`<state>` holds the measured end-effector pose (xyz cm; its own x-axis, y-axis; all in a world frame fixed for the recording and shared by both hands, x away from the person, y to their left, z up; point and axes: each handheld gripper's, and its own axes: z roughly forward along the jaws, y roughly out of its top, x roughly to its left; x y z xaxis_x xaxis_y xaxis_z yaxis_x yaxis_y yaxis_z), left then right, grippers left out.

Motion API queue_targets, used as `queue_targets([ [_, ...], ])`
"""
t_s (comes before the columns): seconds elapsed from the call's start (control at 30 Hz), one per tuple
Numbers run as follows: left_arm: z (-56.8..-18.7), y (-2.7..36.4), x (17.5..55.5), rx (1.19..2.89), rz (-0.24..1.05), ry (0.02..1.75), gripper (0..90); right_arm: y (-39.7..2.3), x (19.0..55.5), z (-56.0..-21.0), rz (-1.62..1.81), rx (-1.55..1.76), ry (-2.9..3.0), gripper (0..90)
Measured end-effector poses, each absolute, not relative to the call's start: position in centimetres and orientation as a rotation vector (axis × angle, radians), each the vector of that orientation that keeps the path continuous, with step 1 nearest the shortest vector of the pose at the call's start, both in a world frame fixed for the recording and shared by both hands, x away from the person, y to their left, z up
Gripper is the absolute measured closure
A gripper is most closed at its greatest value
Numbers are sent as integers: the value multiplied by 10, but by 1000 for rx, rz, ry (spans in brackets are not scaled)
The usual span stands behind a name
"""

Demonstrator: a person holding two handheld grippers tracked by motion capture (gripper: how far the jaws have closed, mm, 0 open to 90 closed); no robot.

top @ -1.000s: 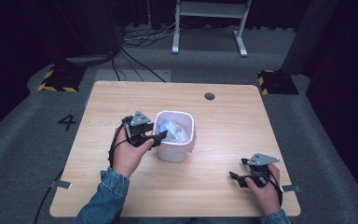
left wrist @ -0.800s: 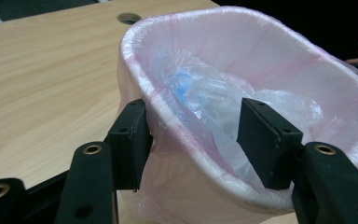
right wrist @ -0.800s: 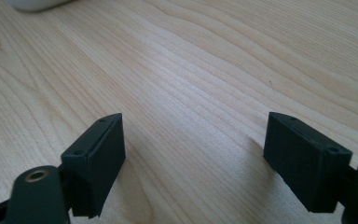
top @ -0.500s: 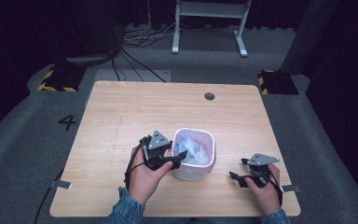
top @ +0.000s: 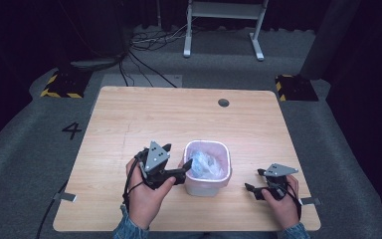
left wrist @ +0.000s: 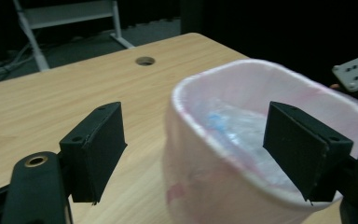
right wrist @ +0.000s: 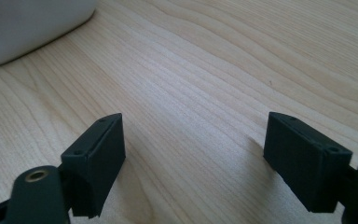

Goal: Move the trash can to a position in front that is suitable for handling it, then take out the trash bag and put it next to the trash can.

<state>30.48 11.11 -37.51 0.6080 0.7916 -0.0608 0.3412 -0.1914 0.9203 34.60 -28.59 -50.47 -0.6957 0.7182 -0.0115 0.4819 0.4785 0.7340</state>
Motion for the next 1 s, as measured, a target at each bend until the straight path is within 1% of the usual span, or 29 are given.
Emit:
queue_targets([
  [0.13, -375, 127, 304, 1802, 574, 924, 202, -286, 346, -505, 1048, 1015, 2413, 204],
  [0.17, -377, 133, 304, 1831, 597, 919, 202, -286, 346, -505, 1049, 1015, 2414, 204],
  [0.27, -385, 149, 305, 1907, 609, 932, 190, -286, 346, -505, 1048, 1015, 2416, 203],
  [0.37, -401, 165, 308, 1935, 584, 955, 185, -286, 346, -504, 1048, 1013, 2419, 198],
  [0.47, -415, 174, 315, 1921, 512, 955, 181, -286, 347, -505, 1051, 997, 2438, 162],
  [0.5, -419, 175, 317, 1921, 502, 948, 181, -286, 347, -505, 1051, 989, 2446, 152],
  [0.67, -438, 177, 326, 2008, 543, 892, 182, -287, 349, -505, 1056, 954, 2472, 145],
  [0.77, -450, 174, 330, 2043, 508, 868, 182, -289, 349, -505, 1063, 941, 2483, 146],
  [0.9, -461, 168, 333, 2086, 443, 819, 175, -286, 348, -503, 1103, 923, 2492, 180],
  [0.97, -465, 163, 335, 2113, 429, 775, 174, -280, 346, -500, 1128, 877, 2510, 218],
  [1.0, -467, 162, 335, 2119, 427, 769, 174, -276, 345, -498, 1144, 852, 2521, 217],
])
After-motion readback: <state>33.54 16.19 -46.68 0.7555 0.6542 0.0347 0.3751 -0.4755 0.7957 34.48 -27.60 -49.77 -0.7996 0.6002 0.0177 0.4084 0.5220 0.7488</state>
